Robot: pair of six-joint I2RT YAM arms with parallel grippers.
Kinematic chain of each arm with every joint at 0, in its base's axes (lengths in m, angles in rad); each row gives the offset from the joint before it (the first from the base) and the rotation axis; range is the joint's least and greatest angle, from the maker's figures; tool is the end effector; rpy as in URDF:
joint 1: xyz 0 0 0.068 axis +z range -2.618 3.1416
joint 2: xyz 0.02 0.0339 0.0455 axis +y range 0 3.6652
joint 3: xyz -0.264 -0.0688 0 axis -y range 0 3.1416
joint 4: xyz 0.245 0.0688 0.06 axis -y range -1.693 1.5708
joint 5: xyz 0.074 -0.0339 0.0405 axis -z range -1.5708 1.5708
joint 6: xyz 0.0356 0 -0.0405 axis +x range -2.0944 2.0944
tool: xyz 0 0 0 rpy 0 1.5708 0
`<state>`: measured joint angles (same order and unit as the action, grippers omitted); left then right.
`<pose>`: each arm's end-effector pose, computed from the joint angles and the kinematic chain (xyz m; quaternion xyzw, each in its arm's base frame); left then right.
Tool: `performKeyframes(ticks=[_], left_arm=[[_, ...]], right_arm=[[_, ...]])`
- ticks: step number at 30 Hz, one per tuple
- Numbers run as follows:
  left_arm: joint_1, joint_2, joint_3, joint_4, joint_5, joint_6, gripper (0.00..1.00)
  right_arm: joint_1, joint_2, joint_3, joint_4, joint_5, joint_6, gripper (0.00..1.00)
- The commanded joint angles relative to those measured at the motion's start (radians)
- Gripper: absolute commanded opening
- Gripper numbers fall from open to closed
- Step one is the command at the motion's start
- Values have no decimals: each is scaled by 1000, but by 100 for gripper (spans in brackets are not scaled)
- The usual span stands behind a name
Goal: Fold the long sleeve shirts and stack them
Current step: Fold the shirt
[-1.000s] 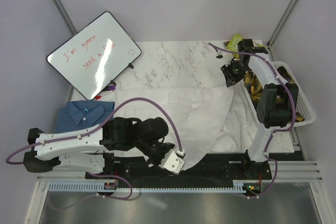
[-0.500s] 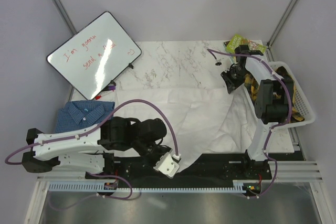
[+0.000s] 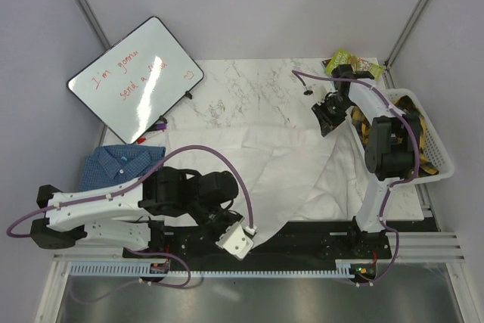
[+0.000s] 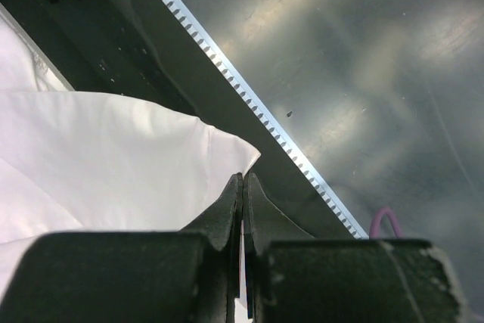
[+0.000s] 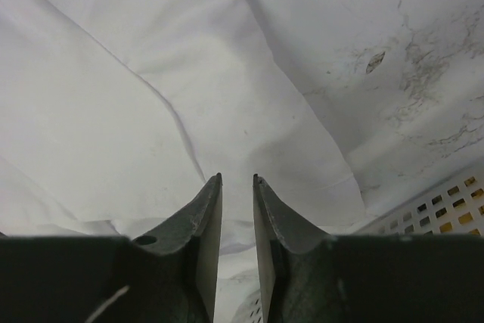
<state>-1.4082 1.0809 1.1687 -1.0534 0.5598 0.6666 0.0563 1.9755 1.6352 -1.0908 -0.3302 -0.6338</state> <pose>0.0127 -0.1943 0.3420 0.8318 0.3956 -0.3496 0.1714 0.3887 0.0335 0.2243 -0.3436 0.9221 0.1376 0.1127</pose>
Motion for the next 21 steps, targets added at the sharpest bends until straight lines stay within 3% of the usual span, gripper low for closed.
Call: performKeyframes(ticks=[1,6,10,13,17,21], left_arm=[[2,14,59,56,34,-36,2],[3,33,80,194,5,-136,2],[29,45,97,306,-70,-199,2],[185,72,101,375,-26,-286,2],[481,128,77,408,29,-404,2],[644,140,13,455,13,-417,2]], right_arm=[[4,9,-51,87,106,9,29],[-32,57,-58,140,224,-10,28],[-33,40,-83,135,226,-35,29],[-30,14,-81,106,194,-52,30],[-27,-21,-32,45,82,-58,38],[2,-46,0,-9,-9,-30,46]])
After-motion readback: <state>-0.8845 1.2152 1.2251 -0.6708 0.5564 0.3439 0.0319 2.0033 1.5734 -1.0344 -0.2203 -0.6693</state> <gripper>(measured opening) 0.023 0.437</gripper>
